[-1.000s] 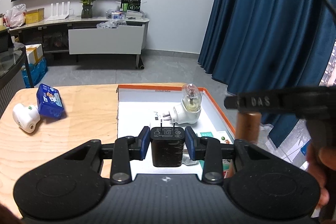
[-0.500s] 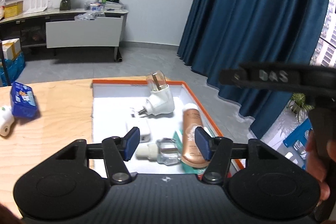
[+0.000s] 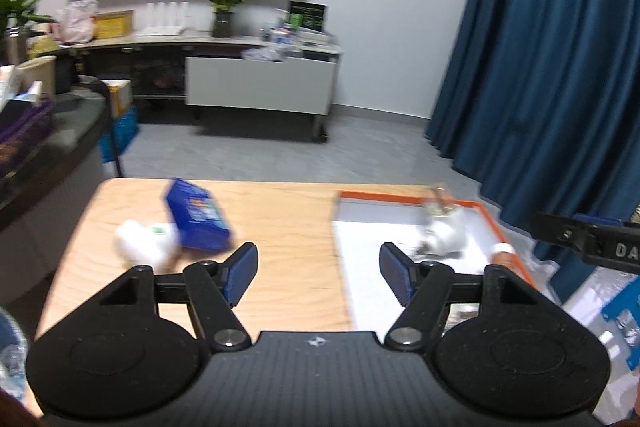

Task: Organize rigid objects
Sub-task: 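Move both open tools back to the remaining items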

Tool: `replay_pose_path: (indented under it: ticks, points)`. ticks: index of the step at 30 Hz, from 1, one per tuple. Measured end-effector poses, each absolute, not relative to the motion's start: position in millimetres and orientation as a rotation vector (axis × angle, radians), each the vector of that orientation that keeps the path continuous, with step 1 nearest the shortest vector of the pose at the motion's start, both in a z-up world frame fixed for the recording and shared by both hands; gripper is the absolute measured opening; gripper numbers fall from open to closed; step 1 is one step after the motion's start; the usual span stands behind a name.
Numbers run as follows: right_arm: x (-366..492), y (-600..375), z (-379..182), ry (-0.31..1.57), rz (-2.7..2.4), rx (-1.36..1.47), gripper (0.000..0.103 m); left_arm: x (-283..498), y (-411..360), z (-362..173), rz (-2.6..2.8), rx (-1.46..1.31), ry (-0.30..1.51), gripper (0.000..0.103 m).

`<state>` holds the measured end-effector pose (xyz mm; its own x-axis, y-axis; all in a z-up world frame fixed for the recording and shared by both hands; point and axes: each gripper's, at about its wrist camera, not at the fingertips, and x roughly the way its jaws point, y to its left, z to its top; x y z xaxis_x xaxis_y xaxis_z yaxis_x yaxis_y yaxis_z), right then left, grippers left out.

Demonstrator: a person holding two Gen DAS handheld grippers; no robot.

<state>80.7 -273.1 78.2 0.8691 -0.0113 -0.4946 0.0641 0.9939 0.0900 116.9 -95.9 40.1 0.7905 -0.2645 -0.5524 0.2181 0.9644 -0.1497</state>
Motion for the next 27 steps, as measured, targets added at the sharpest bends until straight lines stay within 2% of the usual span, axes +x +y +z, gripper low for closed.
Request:
replay_pose_path:
  ticks: [7,21,27]
  points:
    - [92.8,-230.3,72.4,0.544,0.045,0.081,0.081,113.8,-50.3,38.4,-0.168,-0.06,0.613,0.074]
    - [113.7,-165.0,56.9,0.603,0.151,0.018,0.082,126.3,13.7,19.1,-0.059,-0.124,0.666,0.076]
    - [123.7,-155.5,50.8,0.623,0.163,0.015,0.082,139.7,16.4,2.7,-0.095,-0.086,0.661,0.087]
